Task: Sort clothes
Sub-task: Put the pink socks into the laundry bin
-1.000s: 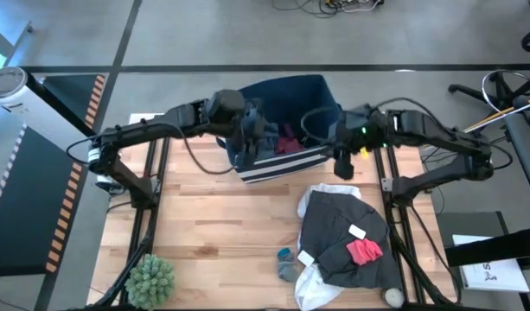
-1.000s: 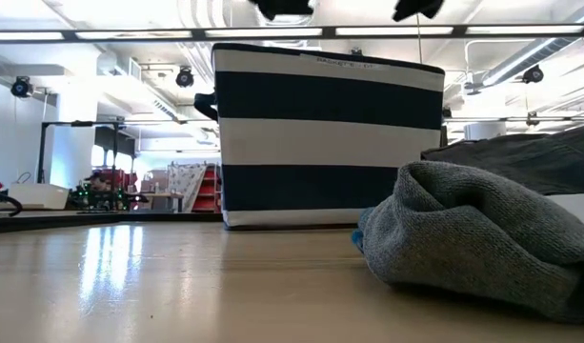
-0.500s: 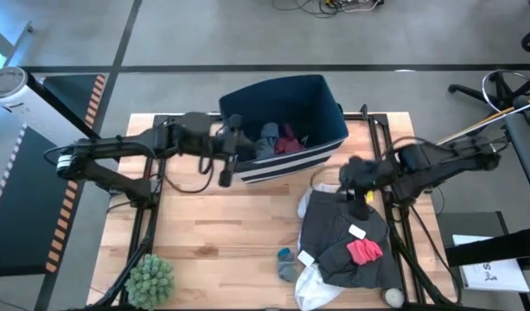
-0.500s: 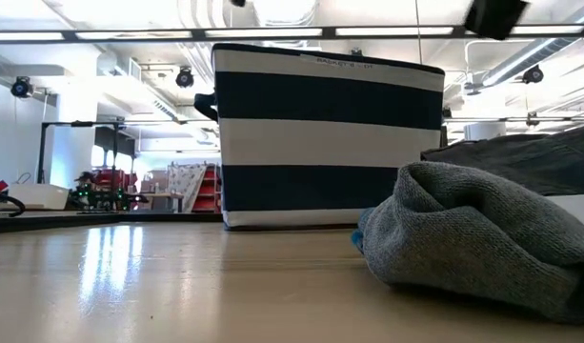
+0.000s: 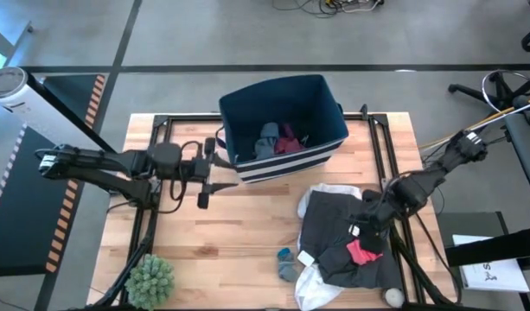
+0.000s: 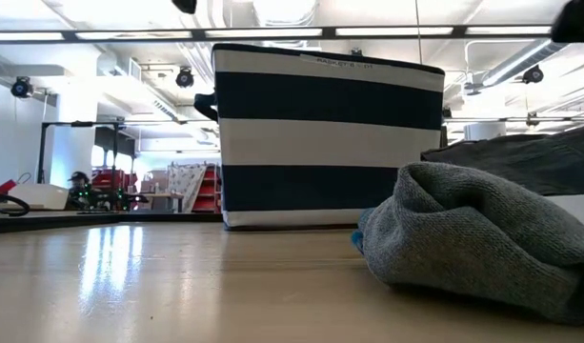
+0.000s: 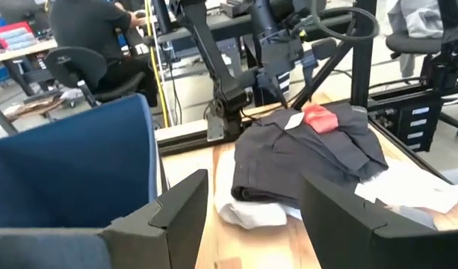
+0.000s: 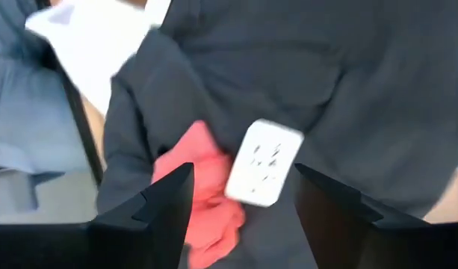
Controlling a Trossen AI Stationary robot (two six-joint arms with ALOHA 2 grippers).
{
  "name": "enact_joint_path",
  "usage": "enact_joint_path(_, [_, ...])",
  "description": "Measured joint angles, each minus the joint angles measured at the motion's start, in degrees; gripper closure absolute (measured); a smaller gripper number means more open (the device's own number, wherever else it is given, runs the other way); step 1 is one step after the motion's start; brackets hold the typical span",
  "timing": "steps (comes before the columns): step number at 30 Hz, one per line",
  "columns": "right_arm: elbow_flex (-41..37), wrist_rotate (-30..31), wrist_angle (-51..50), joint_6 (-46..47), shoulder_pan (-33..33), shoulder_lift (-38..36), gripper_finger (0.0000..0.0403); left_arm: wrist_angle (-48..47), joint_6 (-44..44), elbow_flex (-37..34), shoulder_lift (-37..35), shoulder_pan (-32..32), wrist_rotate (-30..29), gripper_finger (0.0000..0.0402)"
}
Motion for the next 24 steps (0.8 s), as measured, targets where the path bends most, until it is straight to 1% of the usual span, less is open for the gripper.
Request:
enact_joint_path(5, [0.0, -3.1, -2.7, 3.0, 1.5, 4.1, 0.0181, 0.0, -1.8, -1.8, -0.1, -3.6, -4.1, 0.0210])
enact_joint_path(8, [0.0, -5.7, -5.4, 3.2, 1.8, 7.0, 0.0183, 0.0, -2.8, -2.8, 0.1, -4.7, -5.1, 0.0209])
enact_joint_path(13, [0.0, -9.5, -6.0, 1.4, 1.9, 10.3, 0.0194, 0.7, -5.2, -4.8, 0.0, -4.8, -5.3, 0.0209])
enact_joint_path(16, [0.0, -11.4, -5.8, -0.3, 1.9, 11.1, 0.0210, 0.9, -5.9, -4.9, 0.1, -4.8, -5.3, 0.0209])
enact_joint_path(18, [0.0, -12.4, -5.5, -0.9, 1.9, 11.3, 0.0233, 1.0, -6.1, -5.0, 0.1, -4.9, -5.3, 0.0209])
enact_joint_path(20, [0.0, -12.6, -5.0, -1.6, 1.9, 11.2, 0.0269, 0.9, -6.1, -5.0, 0.1, -4.9, -5.3, 0.0209])
enact_joint_path(24, [0.0, -12.5, -2.3, -4.2, 1.9, 10.7, 0.0370, 1.0, -6.1, -5.0, 0.1, -4.9, -5.3, 0.0209])
